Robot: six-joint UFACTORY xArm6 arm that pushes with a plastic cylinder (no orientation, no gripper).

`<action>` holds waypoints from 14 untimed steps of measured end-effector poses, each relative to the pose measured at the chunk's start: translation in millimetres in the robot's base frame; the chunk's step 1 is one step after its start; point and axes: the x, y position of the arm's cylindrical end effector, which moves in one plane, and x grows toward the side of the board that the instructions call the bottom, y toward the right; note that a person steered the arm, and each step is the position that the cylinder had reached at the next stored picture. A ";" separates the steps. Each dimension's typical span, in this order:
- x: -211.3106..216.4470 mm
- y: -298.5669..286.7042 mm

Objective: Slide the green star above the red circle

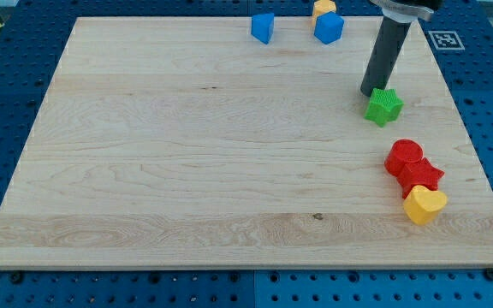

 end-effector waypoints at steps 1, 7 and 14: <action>7.8 0.0; 51.2 -12.1; 66.5 3.9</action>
